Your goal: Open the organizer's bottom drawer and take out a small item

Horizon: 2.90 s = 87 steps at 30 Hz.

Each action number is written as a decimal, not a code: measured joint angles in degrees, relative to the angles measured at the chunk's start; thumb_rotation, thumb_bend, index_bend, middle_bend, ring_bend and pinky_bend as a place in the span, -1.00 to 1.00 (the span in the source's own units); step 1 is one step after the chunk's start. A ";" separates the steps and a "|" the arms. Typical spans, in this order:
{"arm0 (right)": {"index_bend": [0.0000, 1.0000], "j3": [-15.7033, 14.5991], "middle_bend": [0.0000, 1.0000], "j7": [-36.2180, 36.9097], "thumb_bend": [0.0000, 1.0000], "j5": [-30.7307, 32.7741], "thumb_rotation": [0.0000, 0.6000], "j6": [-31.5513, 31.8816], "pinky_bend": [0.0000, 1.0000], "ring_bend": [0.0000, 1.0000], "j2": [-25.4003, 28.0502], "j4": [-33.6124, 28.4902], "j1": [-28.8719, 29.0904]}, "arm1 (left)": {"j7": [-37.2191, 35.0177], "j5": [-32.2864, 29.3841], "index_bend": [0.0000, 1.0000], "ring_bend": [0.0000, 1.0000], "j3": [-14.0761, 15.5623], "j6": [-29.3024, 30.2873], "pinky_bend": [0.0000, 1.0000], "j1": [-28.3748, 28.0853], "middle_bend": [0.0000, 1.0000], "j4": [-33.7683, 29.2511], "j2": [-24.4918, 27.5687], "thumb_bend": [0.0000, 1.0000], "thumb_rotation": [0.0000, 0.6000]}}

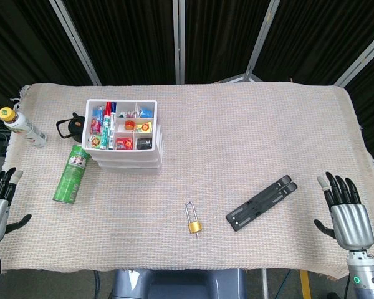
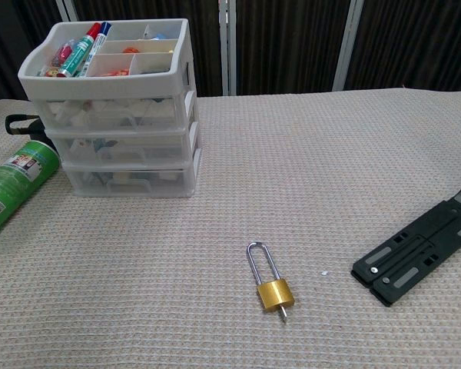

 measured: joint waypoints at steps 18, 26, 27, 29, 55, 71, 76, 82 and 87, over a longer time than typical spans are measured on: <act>-1.00 -0.38 -1.00 0.31 -1.00 0.51 1.00 -0.76 -1.00 -1.00 0.04 0.02 -0.03 | 0.50 -0.20 -1.00 -1.00 -0.03 -1.09 -1.00 -0.56 -1.00 0.00 -0.41 -0.94 1.00; -1.00 -0.63 -1.00 1.14 -1.00 0.17 1.00 -0.28 -1.00 -1.00 0.85 -0.84 -0.40 | 1.06 -0.32 -1.00 -1.00 0.18 -1.72 -1.00 -0.85 -1.00 -0.38 -0.68 -0.93 1.00; -1.00 -0.68 -1.00 1.35 -1.00 0.15 1.00 -0.22 -1.00 -1.00 0.97 -0.90 -0.47 | 1.15 -0.27 -1.00 -1.00 0.19 -1.67 -1.00 -0.84 -1.00 -0.54 -0.70 -0.93 1.00; -1.00 -0.75 -1.00 1.75 -1.00 0.21 1.00 -0.23 -1.00 -1.00 1.15 -1.05 -0.56 | 1.22 -0.14 -1.00 -1.00 0.26 -1.61 -1.00 -0.84 -1.00 -0.92 -0.71 -0.93 1.00; -1.00 -0.94 -1.00 2.86 -1.00 0.51 1.00 -0.52 -1.00 -1.00 2.36 -3.06 -0.92 | -14.89 -3.89 -1.00 0.63 -0.18 -11.04 0.49 -3.85 0.66 -12.57 0.66 0.23 1.00; -1.00 -1.03 -1.00 4.96 -1.00 -0.10 1.00 0.19 -1.00 -1.00 3.66 -4.27 -1.37 | -37.08 -25.81 -1.00 0.65 -5.75 -34.48 0.51 -13.53 0.67 -27.30 4.95 0.28 1.00; -1.00 -1.02 -1.00 5.38 -1.00 -0.09 1.00 0.17 -1.00 -1.00 3.87 -4.45 -1.41 | -39.57 -33.32 -1.00 0.66 -7.62 -39.52 0.53 -16.70 0.67 -26.56 4.00 0.29 1.00; -1.00 -1.06 -1.00 5.70 -1.00 -0.34 1.00 0.29 -1.00 -1.00 4.02 -4.60 -1.45 | -39.18 -40.27 -1.00 0.66 -8.83 -42.61 0.53 -20.22 0.67 -24.57 1.76 0.29 1.00; -1.00 -1.08 -1.00 6.03 -1.00 -0.40 1.00 0.27 -1.00 -1.00 4.17 -4.74 -1.49 | -38.21 -46.28 -1.00 0.66 -9.56 -44.44 0.53 -23.14 0.67 -23.23 -0.36 0.30 1.00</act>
